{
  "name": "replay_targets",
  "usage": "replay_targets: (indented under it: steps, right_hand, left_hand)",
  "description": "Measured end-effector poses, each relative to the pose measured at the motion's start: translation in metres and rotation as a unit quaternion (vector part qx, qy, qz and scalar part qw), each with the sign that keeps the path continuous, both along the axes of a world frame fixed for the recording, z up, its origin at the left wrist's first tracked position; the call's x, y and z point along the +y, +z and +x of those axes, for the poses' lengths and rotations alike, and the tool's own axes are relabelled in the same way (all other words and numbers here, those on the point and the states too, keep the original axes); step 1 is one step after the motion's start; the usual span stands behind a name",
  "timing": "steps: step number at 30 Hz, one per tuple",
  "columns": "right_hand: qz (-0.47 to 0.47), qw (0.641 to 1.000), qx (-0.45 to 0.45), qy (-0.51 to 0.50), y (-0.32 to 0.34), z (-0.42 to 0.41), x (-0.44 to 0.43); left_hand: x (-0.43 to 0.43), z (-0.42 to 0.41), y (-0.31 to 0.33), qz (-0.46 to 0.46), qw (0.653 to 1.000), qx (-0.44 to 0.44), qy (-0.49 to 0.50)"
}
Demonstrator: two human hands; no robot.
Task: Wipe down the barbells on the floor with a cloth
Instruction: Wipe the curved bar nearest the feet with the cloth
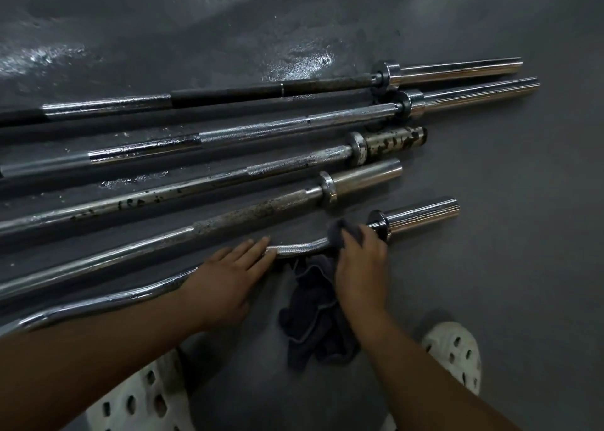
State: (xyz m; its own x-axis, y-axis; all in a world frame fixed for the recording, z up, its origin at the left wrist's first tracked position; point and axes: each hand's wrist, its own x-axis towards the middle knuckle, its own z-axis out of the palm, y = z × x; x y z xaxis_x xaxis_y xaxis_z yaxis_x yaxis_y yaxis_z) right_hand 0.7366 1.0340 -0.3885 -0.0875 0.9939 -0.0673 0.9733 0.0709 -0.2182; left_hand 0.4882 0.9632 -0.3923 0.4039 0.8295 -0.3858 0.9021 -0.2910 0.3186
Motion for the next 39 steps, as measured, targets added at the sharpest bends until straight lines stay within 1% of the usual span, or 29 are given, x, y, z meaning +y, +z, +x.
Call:
replay_targets:
  steps: [1,2,5,6,7,8,9,10,11,12,13,15,16,19,20,22,23,24,25,26,28,29,31,33,34,35,36,37,39]
  right_hand:
    - [0.0,0.998,0.019,-0.058,0.0,-0.005,-0.008]
    - [-0.006,0.997,0.037,-0.069,0.002,-0.016,-0.016]
    - [-0.026,0.994,0.075,0.08,0.007,-0.027,-0.018]
    - [-0.033,0.992,0.095,0.071,0.001,-0.017,-0.01]
    - [-0.042,0.99,0.131,-0.013,-0.005,-0.007,-0.002]
    - [-0.047,0.966,0.192,-0.166,-0.007,0.001,0.003]
    - [-0.057,0.903,0.263,-0.335,-0.008,0.007,0.005]
    - [-0.076,0.813,0.338,-0.467,-0.011,0.008,0.006]
    - [-0.097,0.725,0.42,-0.537,-0.012,0.007,0.008]
    - [-0.112,0.662,0.49,-0.557,-0.014,0.006,0.014]
    - [-0.12,0.617,0.539,-0.561,-0.021,0.007,0.023]
    - [-0.142,0.563,0.589,-0.563,-0.024,-0.003,0.036]
    - [-0.152,0.573,0.592,-0.545,-0.022,-0.01,0.033]
    - [-0.209,0.672,0.526,-0.478,0.005,-0.026,0.01]
    - [-0.225,0.668,0.526,-0.476,0.008,-0.019,0.013]
    - [-0.225,0.63,0.538,-0.512,0.002,0.0,0.032]
    - [-0.227,0.603,0.538,-0.543,0.0,0.002,0.042]
    - [-0.209,0.594,0.538,-0.56,-0.001,-0.006,0.048]
    - [-0.188,0.619,0.53,-0.549,0.001,-0.019,0.043]
    - [-0.175,0.672,0.502,-0.516,0.004,-0.035,0.029]
    - [-0.182,0.785,0.438,-0.398,0.015,-0.052,-0.001]
    - [-0.188,0.832,0.397,-0.339,0.019,-0.046,-0.011]
    - [-0.095,0.917,0.277,-0.271,0.017,-0.022,0.001]
    - [-0.022,0.956,0.169,-0.24,0.014,-0.01,0.021]
    - [-0.026,0.981,0.101,-0.163,0.015,-0.02,0.021]
    - [-0.041,0.998,0.023,-0.044,0.018,-0.038,0.013]
    - [-0.056,0.994,-0.018,0.091,0.015,-0.056,0.0]
    - [-0.074,0.978,-0.022,0.192,0.014,-0.067,-0.013]
    - [-0.095,0.958,0.0,0.27,0.012,-0.059,-0.012]
  left_hand:
    - [0.0,0.002,-0.001,-0.005,1.0,0.001,0.0]
    - [0.0,0.002,-0.001,-0.008,1.0,0.002,-0.001]
    - [0.002,-0.001,0.001,-0.002,1.0,0.005,-0.015]
    - [0.002,-0.002,0.0,0.001,1.0,0.006,-0.022]
    - [0.002,-0.002,0.0,-0.001,1.0,0.008,-0.026]
    - [0.002,-0.002,-0.001,-0.001,1.0,0.007,-0.025]
    - [0.002,-0.002,-0.001,0.0,1.0,0.007,-0.023]
    - [0.001,-0.001,-0.003,0.001,1.0,0.006,-0.022]
    - [0.0,-0.001,-0.005,-0.001,1.0,0.003,-0.022]
    - [0.0,-0.001,-0.006,-0.004,1.0,-0.001,-0.022]
    - [0.0,-0.002,-0.007,-0.011,1.0,-0.004,-0.021]
    - [0.001,-0.003,-0.007,-0.017,1.0,-0.001,-0.021]
    - [0.001,-0.003,-0.006,-0.018,1.0,0.002,-0.022]
    - [0.002,-0.003,-0.002,-0.023,0.999,0.003,-0.022]
    - [0.003,-0.003,-0.002,-0.023,1.0,0.003,-0.021]
    - [0.002,-0.003,-0.002,-0.028,1.0,0.0,-0.012]
    - [0.002,-0.003,-0.002,-0.028,1.0,-0.004,-0.011]
    - [0.003,-0.002,-0.003,-0.03,0.999,-0.006,-0.013]
    - [0.003,-0.002,-0.003,-0.034,0.999,-0.006,-0.016]
    - [0.003,-0.001,-0.001,-0.038,0.999,-0.007,-0.015]
    - [0.003,-0.001,0.001,-0.044,0.999,-0.003,-0.011]
    - [0.004,0.0,0.003,-0.052,0.999,0.0,-0.012]
    - [0.005,0.001,0.006,-0.053,0.998,0.008,-0.014]
    - [0.005,0.003,0.008,-0.058,0.998,0.026,-0.022]
    - [0.005,0.003,0.007,-0.056,0.998,0.032,-0.021]
    - [0.004,0.002,0.007,-0.046,0.998,0.032,-0.022]
    - [0.004,0.001,0.009,-0.042,0.998,0.028,-0.021]
    - [0.002,0.0,0.008,-0.048,0.998,0.025,-0.018]
    - [0.001,-0.002,0.008,-0.033,0.999,0.013,-0.013]
